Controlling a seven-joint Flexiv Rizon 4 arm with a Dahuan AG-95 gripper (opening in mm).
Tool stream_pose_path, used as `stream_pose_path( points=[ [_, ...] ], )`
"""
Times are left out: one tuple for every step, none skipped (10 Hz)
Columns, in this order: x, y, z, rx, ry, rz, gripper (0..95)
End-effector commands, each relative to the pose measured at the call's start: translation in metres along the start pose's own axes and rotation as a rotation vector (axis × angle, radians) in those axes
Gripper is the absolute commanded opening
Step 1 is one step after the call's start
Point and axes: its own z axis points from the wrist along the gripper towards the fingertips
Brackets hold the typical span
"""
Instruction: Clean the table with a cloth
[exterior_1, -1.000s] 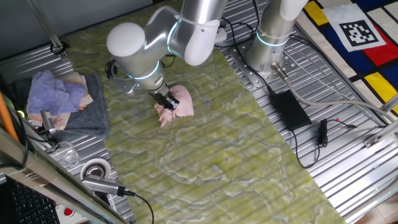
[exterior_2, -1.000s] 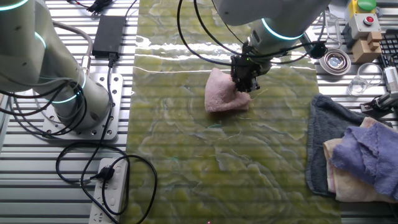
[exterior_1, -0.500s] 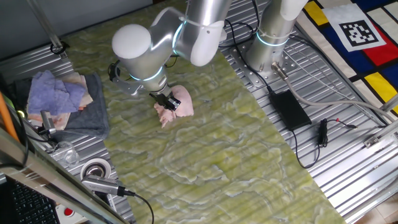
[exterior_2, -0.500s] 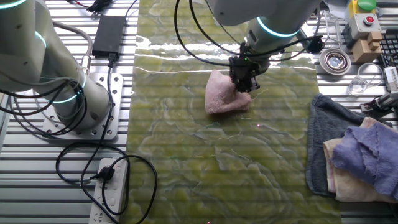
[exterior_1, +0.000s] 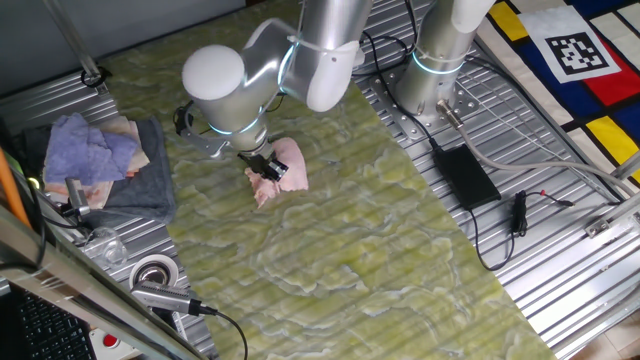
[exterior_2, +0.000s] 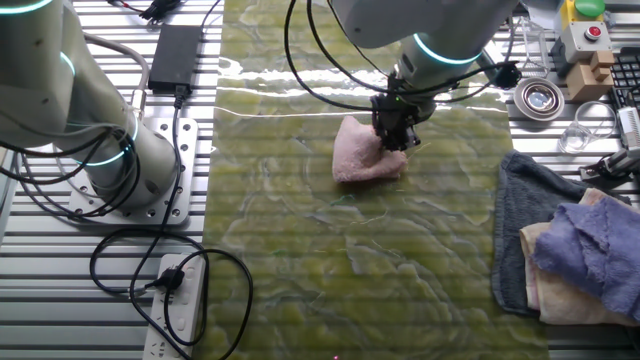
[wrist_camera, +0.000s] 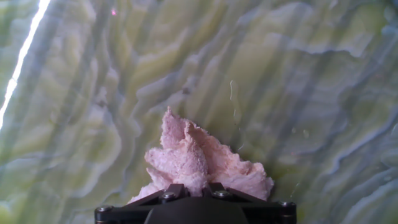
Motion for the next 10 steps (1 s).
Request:
stream_pose_path(
  points=[
    [-0.006, -0.015, -0.001, 0.0, -0.006, -0.026, 0.0],
    [-0.01, -0.022, -0.002, 0.0, -0.007, -0.035, 0.0],
    [-0.014, -0.03, -0.003, -0.002, -0.008, -0.044, 0.0],
    [-0.017, -0.035, -0.004, -0.001, -0.009, -0.052, 0.0],
    [-0.023, -0.043, -0.003, -0.002, -0.01, -0.06, 0.0],
    [-0.027, -0.048, -0.003, -0.004, -0.012, -0.061, 0.0],
    [-0.031, -0.051, -0.002, -0.006, -0.013, -0.063, 0.0],
    [-0.039, -0.055, -0.002, -0.007, -0.013, -0.066, 0.0],
    [-0.045, -0.056, -0.004, -0.008, -0.01, -0.063, 0.0],
    [-0.051, -0.057, -0.008, 0.0, -0.005, -0.074, 0.0]
  ],
)
